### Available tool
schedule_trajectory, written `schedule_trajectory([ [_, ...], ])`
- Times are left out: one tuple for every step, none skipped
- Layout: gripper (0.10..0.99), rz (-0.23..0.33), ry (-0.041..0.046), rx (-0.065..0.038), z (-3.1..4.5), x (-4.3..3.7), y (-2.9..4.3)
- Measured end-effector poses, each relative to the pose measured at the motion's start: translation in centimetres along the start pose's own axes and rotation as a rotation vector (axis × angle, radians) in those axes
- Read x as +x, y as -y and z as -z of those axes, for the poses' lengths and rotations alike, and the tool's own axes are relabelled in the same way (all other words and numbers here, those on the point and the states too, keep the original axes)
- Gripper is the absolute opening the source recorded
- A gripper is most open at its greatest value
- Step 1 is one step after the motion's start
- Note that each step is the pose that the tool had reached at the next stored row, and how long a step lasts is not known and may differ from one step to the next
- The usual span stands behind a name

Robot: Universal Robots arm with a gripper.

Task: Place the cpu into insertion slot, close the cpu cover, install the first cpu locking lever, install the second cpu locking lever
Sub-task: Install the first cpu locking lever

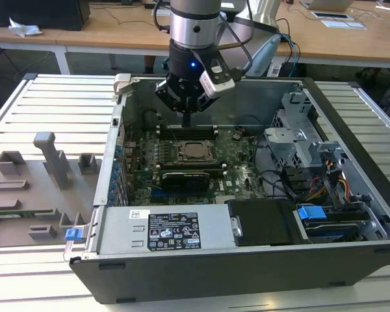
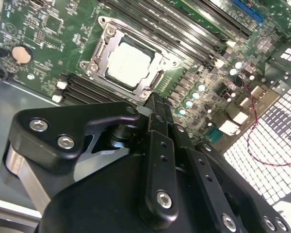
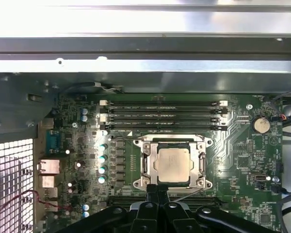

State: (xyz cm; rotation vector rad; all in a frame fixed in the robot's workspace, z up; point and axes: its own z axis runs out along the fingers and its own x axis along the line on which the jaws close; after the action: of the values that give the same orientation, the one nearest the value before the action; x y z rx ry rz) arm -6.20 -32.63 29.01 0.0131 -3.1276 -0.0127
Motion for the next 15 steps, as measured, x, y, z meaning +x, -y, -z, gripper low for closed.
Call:
schedule_trajectory([
  [0.106,0.0,-0.0001,0.0,0.0,0.25,0.0],
  [0.106,0.0,-0.0001,0.0,-0.01,0.44,0.0],
  [0.106,0.0,-0.0002,0.0,-0.01,0.68,-0.01],
  [0.106,0.0,-0.0001,0.0,-0.02,0.89,-0.01],
  [0.106,0.0,-0.0001,0.0,-0.02,0.99,-0.01],
  [0.106,0.0,-0.0001,0.0,-0.03,1.13,-0.01],
  [0.106,0.0,-0.0001,0.0,-0.03,1.26,-0.01],
  [0.106,0.0,0.0,0.0,-0.04,1.39,-0.01],
  [0.106,0.0,-0.0001,0.0,-0.04,1.55,-0.02],
  [0.106,0.0,-0.0001,0.0,-0.04,1.66,-0.02],
  [0.106,0.0,-0.0001,0.0,-0.05,1.75,-0.03],
  [0.106,0.0,-0.0001,0.0,-0.05,1.86,-0.03],
  [0.106,0.0,-0.0001,0.0,-0.05,1.92,-0.03],
  [0.106,0.0,-0.0001,0.0,-0.05,2.01,-0.03],
  [0.106,0.0,-0.0001,0.0,-0.06,2.1,-0.03],
])
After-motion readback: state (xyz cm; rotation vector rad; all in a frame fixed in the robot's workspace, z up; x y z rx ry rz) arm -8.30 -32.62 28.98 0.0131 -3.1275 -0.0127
